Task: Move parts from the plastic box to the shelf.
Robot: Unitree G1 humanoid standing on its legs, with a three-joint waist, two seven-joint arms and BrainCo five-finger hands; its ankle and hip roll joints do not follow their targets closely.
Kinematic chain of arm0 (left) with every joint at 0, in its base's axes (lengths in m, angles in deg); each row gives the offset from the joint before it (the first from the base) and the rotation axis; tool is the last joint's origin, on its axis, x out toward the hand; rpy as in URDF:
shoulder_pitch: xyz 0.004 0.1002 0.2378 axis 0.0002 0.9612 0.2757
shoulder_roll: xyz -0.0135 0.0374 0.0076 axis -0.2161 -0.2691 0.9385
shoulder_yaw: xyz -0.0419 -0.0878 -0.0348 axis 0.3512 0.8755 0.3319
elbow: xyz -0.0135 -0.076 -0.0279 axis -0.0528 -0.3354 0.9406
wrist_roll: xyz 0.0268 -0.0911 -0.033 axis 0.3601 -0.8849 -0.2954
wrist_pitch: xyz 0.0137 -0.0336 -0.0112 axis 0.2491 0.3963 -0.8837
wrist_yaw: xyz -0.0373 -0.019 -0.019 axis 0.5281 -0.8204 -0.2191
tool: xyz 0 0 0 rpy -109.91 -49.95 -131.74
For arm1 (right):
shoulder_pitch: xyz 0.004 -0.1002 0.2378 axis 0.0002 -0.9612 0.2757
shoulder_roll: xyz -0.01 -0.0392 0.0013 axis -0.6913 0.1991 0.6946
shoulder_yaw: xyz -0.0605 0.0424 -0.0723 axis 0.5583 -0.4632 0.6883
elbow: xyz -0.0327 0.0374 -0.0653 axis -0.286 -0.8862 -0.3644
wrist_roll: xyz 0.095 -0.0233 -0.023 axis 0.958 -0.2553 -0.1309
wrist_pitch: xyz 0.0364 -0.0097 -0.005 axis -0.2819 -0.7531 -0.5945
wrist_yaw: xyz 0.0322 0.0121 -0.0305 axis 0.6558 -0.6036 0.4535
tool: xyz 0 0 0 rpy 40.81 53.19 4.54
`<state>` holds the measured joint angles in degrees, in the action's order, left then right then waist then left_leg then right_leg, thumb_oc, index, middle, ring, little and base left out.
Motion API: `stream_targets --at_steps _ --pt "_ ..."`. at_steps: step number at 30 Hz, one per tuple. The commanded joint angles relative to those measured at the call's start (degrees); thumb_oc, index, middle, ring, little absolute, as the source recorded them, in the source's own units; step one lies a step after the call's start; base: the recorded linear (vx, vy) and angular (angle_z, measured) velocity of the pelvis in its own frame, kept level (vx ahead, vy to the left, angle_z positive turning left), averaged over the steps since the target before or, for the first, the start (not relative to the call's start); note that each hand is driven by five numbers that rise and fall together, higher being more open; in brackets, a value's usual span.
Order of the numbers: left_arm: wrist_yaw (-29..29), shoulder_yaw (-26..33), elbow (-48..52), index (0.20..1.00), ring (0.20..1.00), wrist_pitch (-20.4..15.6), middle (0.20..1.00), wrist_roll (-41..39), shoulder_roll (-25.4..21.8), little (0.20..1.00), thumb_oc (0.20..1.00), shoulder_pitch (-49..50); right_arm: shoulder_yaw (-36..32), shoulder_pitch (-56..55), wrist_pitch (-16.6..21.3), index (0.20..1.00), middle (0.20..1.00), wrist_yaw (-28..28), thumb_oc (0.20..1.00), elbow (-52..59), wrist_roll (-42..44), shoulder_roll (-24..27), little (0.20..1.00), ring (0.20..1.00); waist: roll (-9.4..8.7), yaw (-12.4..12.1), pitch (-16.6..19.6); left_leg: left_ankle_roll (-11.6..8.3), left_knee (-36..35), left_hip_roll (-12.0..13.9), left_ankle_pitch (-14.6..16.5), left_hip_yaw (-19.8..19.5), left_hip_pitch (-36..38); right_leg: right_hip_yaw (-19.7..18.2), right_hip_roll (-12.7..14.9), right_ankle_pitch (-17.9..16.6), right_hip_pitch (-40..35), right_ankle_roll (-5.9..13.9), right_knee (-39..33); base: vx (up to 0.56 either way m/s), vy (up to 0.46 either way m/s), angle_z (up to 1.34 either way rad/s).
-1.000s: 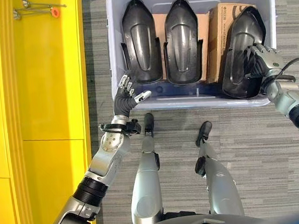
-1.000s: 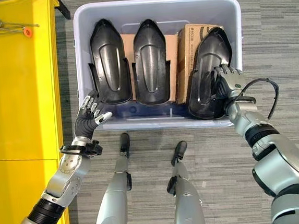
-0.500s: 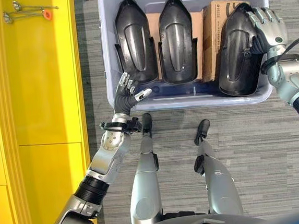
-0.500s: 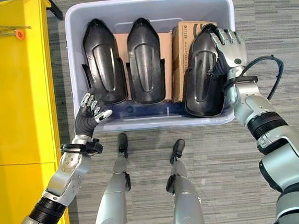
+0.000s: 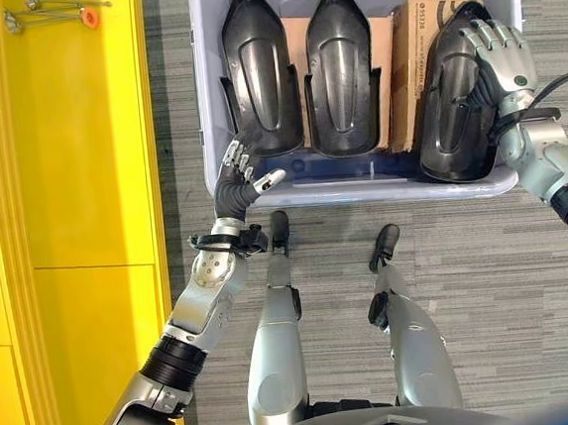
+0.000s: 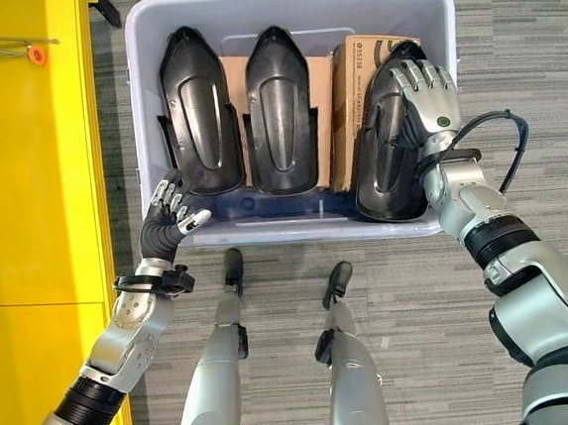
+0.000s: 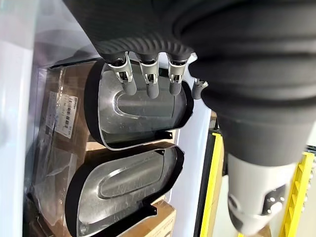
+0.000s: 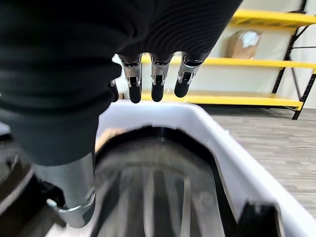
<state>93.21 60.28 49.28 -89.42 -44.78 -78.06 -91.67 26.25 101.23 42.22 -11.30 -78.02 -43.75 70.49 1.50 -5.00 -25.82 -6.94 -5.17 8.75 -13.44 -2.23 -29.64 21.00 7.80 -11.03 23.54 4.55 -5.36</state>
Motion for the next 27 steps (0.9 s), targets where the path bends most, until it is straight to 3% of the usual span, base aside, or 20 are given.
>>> stream_targets --at_steps 1,15,27 --pt "-0.32 0.11 4.97 1.000 1.000 -3.68 1.000 0.70 -0.75 1.000 1.000 1.77 1.94 5.73 -0.42 1.000 1.000 -0.02 1.000 -0.76 -1.82 1.31 1.000 1.000 -0.80 -0.08 1.32 -3.06 0.17 0.09 1.99 -0.16 0.31 -4.73 5.50 3.43 -0.62 7.22 0.36 0.00 -0.004 0.10" --pt "-1.05 -0.93 5.61 1.000 1.000 -3.95 1.000 -0.59 -0.17 1.000 1.000 1.43 8.54 9.63 -0.70 1.000 1.000 4.65 1.000 -13.00 -2.98 -7.40 1.000 1.000 -0.90 -2.92 0.16 -2.83 0.17 -0.77 1.52 -1.96 -1.18 -3.41 5.62 3.57 -0.96 7.18 0.36 0.01 -0.006 0.07" --pt "-0.39 -1.76 6.72 1.000 1.000 -4.26 1.000 -1.14 0.17 1.000 1.000 0.21 7.94 13.30 -0.73 1.000 1.000 3.31 1.000 -12.69 -0.61 -14.65 1.000 1.000 -0.56 -3.99 0.20 -2.45 0.17 -1.13 1.77 -2.47 -0.85 -3.40 5.72 3.78 -1.56 7.07 0.36 0.00 0.000 0.00"
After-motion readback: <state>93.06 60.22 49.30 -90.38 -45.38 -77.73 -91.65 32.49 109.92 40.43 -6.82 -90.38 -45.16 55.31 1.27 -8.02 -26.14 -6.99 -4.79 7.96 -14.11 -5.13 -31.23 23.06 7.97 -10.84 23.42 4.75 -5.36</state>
